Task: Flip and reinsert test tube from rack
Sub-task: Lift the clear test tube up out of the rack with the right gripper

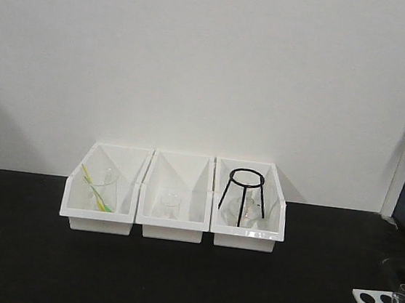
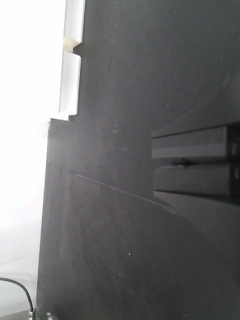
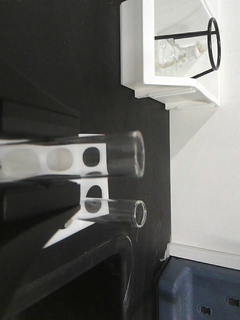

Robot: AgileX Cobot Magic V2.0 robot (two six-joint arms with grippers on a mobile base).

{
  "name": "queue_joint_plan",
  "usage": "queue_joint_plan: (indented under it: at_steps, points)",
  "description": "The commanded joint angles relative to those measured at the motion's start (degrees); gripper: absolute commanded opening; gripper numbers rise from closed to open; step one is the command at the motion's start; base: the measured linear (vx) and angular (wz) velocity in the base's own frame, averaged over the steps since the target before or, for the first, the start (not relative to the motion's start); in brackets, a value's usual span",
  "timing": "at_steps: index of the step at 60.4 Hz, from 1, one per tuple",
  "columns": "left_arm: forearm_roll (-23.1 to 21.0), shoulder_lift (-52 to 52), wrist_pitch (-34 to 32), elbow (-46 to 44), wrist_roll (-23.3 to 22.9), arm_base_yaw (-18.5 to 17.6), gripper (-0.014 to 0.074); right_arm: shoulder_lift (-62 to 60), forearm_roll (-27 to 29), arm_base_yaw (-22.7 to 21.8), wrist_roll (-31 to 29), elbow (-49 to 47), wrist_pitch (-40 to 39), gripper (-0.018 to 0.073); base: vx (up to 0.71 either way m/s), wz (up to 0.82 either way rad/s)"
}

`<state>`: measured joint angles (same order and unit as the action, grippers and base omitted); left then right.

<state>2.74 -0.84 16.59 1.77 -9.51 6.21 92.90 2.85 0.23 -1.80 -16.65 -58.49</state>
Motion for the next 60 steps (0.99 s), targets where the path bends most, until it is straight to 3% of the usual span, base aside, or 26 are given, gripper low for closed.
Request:
queue_joint_plan:
  at_steps: [1,5,19,32,60]
  points:
    - [-0.21,-0.17,-5.03,0.11,-0.01,-0.21,-0.0006,-1.46,-0.72,-0.37,-0.25,-1.24,-5.08,0.0063,0.00,0.00]
    - [-0.21,-0.17,-5.03,0.11,-0.01,-0.21,-0.0006,-1.46,-0.72,-0.37,-0.25,-1.24,-5.08,-0.0017,0.00,0.00]
    - [-0.21,-0.17,-5.03,0.11,-0.01,-0.21,-0.0006,-2.47,-1.04,-0.37,-0.33,-1.24,-5.06,-0.0013,0.00,0.00]
    - [-0.21,-0.17,-5.03,0.11,-0.01,-0.21,-0.0006,-10.80,-3.37,-0.37,-0.27,-1.24,-2.19,-0.0012,0.00,0.00]
    - [-0.21,-0.17,-5.03,0.11,-0.01,-0.21,-0.0006,-34.15,-4.03,-0.37,-0.41,-11.55,25.01,-0.0009,0.00,0.00]
